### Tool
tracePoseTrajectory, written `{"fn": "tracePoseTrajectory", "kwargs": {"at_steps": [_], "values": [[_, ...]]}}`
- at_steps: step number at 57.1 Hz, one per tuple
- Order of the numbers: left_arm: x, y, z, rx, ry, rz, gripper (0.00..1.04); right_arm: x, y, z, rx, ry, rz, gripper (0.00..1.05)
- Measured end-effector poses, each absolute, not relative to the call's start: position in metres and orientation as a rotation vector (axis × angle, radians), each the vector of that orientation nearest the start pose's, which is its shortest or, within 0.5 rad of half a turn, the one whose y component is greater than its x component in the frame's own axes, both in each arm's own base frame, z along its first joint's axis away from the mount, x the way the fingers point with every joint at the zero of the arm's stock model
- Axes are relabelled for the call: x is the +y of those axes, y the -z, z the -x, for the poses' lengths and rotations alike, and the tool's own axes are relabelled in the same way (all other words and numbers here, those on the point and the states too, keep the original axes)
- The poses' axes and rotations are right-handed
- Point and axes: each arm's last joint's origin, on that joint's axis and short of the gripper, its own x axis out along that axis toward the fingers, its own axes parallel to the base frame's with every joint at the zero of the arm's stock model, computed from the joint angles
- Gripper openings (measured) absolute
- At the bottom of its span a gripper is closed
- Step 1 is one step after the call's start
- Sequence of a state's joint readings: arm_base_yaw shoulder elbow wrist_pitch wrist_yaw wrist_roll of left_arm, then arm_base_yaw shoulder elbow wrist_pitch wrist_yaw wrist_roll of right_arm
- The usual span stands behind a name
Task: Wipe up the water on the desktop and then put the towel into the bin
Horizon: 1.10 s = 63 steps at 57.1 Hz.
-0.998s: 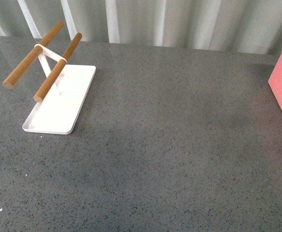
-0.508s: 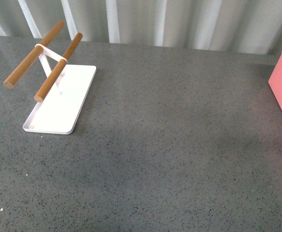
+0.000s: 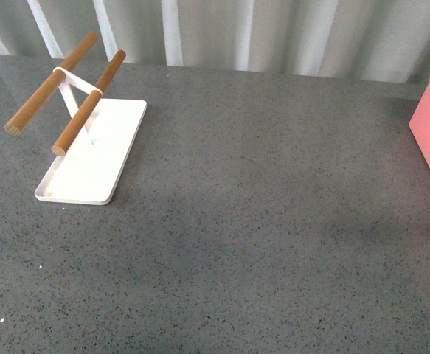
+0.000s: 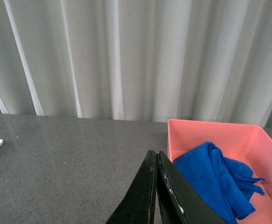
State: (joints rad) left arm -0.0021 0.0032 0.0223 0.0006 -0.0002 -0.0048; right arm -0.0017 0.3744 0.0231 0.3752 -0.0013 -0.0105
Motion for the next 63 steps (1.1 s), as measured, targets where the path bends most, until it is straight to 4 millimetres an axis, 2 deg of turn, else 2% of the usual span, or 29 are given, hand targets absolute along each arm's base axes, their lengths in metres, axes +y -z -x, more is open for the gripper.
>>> {"fn": "tracePoseTrajectory", "kwargs": {"at_steps": [32,40,52,53,60,63], "values": [[0.000,-0.171,-0.096,-0.020,0.002,0.005,0.98,0.000,-0.174,-0.108,-0.027,0.001,0.010,0.03],[0.000,-0.171,-0.096,-0.020,0.002,0.005,0.98,0.000,-0.171,-0.097,-0.012,0.001,0.010,0.03],[0.000,-0.171,-0.096,-0.021,0.002,0.005,0.98,0.000,-0.171,-0.097,-0.020,0.001,0.009,0.03],[0.000,-0.171,-0.096,-0.021,0.002,0.005,0.98,0.000,-0.171,-0.097,-0.020,0.001,0.010,0.04],[0.000,-0.171,-0.096,-0.021,0.002,0.005,0.98,0.000,-0.171,-0.097,-0.020,0.001,0.010,0.35],[0.000,-0.171,-0.096,-0.021,0.002,0.005,0.98,0.000,-0.171,-0.097,-0.020,0.001,0.010,0.44]]}}
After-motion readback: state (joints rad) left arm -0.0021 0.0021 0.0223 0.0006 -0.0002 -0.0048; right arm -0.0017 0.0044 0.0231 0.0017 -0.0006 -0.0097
